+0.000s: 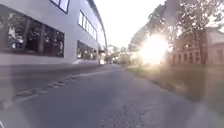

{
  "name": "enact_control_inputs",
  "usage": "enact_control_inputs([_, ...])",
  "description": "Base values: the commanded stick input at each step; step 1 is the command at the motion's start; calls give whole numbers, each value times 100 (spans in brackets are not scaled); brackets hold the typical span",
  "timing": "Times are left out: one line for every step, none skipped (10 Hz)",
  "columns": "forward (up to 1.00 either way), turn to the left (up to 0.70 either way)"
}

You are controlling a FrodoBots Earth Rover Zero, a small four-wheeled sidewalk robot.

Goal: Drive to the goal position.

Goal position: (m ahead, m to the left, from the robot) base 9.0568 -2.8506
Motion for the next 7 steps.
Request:
enact_control_inputs([70,0])
enact_control_inputs([70,0])
enact_control_inputs([70,0])
enact_control_inputs([70,0])
enact_control_inputs([70,0])
enact_control_inputs([70,0])
enact_control_inputs([70,0])
